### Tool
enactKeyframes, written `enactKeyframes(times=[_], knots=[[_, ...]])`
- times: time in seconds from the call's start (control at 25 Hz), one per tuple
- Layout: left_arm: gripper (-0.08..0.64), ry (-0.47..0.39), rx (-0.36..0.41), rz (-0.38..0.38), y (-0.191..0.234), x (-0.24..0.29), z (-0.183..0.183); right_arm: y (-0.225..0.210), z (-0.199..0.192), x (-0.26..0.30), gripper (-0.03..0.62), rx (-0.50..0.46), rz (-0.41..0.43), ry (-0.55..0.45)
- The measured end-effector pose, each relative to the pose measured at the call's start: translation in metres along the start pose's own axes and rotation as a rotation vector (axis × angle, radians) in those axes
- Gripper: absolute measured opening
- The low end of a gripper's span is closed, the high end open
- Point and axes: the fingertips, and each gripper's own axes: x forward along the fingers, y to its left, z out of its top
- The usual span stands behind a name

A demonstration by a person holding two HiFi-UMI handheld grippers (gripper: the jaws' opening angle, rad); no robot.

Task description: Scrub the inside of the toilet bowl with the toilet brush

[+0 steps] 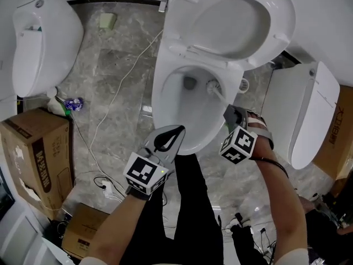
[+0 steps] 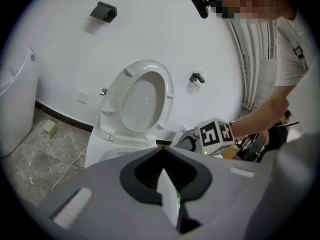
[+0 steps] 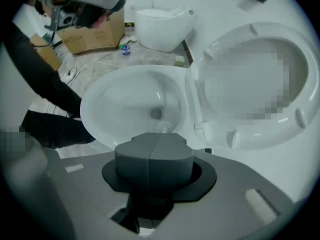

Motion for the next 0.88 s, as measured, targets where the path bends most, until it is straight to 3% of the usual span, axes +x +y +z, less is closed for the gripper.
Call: enactKeyframes(times=[0.52,0.88], knots=[[0.003,0.033,0.045,-0.052,-0.009,0.017,0.001,-0.009,-0.011,0.006,0.164,0.387,-0.144,-0.114],[0.003,0.047,0.063,-0.05,-0.004,0.016,-0.006,-0.027,0.017,0.018,0.163,0.844,-0.09,-0.344]])
